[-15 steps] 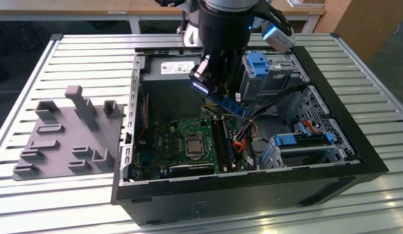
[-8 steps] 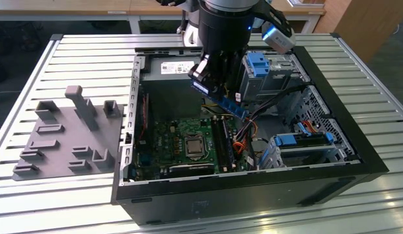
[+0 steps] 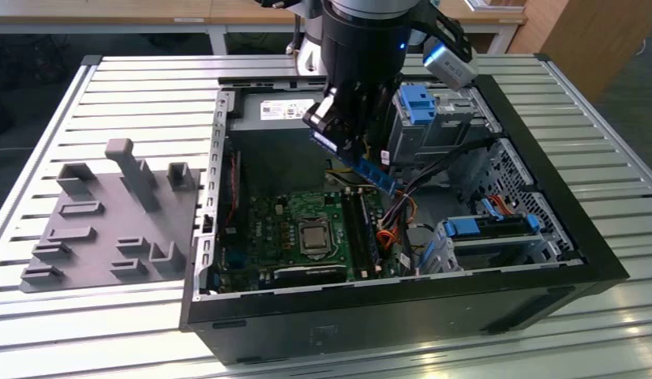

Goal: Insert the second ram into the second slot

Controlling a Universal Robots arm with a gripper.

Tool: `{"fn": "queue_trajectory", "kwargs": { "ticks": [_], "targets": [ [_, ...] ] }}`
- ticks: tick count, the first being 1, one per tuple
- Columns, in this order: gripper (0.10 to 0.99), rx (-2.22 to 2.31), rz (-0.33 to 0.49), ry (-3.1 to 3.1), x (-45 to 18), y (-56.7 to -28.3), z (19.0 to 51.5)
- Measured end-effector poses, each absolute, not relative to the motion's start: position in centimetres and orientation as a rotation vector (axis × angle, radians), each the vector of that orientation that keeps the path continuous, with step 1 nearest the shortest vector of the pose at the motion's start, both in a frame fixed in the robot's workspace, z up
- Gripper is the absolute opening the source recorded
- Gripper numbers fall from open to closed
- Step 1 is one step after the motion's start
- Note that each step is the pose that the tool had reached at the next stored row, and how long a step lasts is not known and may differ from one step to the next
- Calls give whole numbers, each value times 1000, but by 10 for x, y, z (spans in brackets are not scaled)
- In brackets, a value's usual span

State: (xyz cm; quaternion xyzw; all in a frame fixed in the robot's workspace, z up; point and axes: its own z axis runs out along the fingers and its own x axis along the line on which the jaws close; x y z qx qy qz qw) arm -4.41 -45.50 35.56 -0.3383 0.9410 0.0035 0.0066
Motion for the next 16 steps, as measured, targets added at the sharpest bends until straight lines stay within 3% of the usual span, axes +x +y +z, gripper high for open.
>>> {"fn": "queue_trajectory", "kwargs": {
  "ticks": [16],
  "targets": [
    [137, -927, 10, 2988, -44, -455, 356]
  ]
}}
